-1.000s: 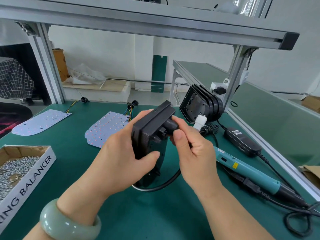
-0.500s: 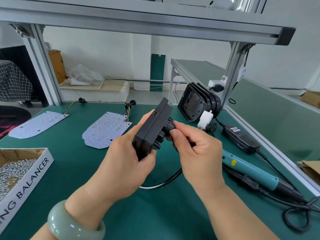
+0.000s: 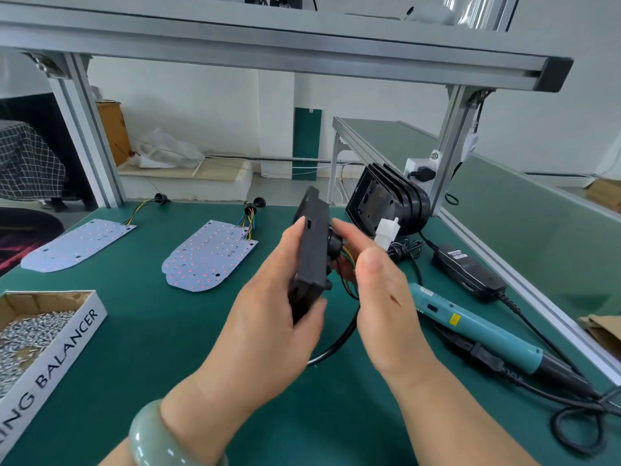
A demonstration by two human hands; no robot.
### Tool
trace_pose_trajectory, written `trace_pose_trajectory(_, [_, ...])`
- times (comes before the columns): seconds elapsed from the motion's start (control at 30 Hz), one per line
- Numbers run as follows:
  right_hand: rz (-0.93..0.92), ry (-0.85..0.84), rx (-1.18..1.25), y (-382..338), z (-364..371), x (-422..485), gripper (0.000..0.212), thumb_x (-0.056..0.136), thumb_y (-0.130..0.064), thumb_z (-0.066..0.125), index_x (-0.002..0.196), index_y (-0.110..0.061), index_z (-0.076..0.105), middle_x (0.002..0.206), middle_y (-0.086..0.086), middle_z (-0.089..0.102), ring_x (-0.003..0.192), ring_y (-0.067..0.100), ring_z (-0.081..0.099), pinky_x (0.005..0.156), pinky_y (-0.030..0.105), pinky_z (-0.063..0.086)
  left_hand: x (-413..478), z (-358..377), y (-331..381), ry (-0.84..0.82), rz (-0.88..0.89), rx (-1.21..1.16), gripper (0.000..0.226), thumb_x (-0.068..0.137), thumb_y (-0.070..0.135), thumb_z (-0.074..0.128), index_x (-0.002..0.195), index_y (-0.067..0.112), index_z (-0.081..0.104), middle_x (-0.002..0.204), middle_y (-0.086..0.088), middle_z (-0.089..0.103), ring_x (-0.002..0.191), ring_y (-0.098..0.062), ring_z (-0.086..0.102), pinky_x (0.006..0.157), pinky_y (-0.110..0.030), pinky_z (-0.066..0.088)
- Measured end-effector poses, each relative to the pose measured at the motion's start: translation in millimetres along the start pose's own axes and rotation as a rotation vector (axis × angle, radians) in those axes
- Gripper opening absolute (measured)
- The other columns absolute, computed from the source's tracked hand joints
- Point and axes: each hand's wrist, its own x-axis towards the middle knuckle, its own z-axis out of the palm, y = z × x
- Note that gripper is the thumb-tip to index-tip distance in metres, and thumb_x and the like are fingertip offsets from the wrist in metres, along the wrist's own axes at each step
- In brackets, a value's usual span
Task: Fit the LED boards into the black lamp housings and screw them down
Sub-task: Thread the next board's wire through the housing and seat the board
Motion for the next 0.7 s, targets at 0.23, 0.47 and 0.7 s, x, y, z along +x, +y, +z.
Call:
trace_pose_trajectory(0.23, [0.449,0.270,0.370,1.4,-12.0,10.7,0.062,0.072,-0.080,0.046,0.072,-0.025,0.074,0.075,-0.006,0.069,0.082,0.023,0.061,0.080,0.036,0.046,6.4,-7.6,-12.5,-0.126,-0.077,-0.308,0.062,0.082,0.040,0.062,0.137,0.042,0.034,0.155,0.021,0.017,0.146,-0.008,0.016,0.111,-0.034,0.035])
trace_pose_trajectory(0.47, [0.605,0.227,0.622,7.7,-18.8,9.3,0.056,0.066,-0.070,0.050,0.058,-0.016,0.059,0.068,0.011,0.050,0.066,0.025,0.047,0.067,0.035,0.038,27.1,-11.6,-42.8,-0.285,-0.271,-0.022,0.110,0.058,0.051,0.086,0.145,0.042,0.018,0.122,0.033,0.046,0.116,0.024,0.038,0.089,0.007,0.024])
trace_pose_trajectory(0.7, [0.558,0.506,0.621,16.3,-17.6,18.5,0.040,0.103,-0.034,0.034,0.085,-0.009,0.059,0.084,0.009,0.058,0.081,0.022,0.053,0.079,0.033,0.043,30.9,-12.4,-40.9,-0.051,-0.234,0.164,0.048,0.044,0.048,0.086,0.075,0.029,0.054,0.068,0.024,0.057,0.060,0.005,0.048,0.056,-0.008,0.037])
